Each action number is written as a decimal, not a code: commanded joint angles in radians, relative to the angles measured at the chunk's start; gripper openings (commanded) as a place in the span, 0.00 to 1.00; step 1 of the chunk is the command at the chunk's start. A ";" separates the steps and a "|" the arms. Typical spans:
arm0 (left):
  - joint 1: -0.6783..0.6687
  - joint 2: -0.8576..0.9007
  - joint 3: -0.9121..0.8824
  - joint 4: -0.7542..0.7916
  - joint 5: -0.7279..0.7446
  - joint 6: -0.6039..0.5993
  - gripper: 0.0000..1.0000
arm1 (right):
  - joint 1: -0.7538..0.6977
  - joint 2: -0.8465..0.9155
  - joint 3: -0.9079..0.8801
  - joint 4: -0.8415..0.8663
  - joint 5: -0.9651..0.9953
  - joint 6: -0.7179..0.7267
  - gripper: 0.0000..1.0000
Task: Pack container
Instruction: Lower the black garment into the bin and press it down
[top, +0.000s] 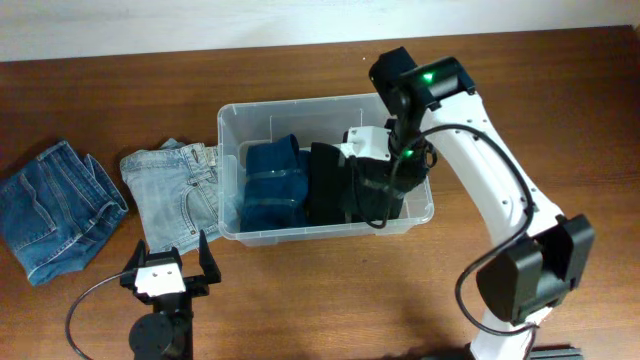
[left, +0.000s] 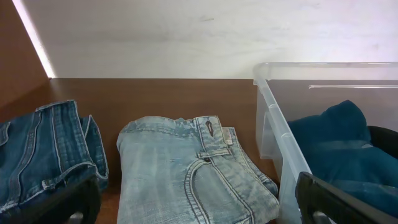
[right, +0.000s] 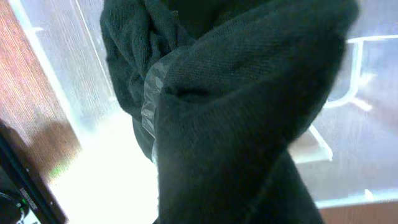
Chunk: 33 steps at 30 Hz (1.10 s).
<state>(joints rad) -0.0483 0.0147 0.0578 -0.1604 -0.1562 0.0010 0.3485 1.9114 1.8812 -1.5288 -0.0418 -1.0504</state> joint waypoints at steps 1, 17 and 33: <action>0.005 -0.005 -0.010 0.003 0.003 0.015 0.99 | 0.011 0.053 0.003 0.010 -0.009 -0.071 0.04; 0.005 -0.005 -0.010 0.003 0.003 0.015 0.99 | 0.011 0.126 0.003 0.073 0.004 -0.120 0.98; 0.005 -0.005 -0.010 0.003 0.003 0.015 0.99 | 0.011 0.113 0.260 0.154 -0.007 0.450 0.99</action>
<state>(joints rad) -0.0483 0.0147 0.0578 -0.1604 -0.1562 0.0010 0.3489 2.0304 2.0998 -1.3617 -0.0338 -0.8284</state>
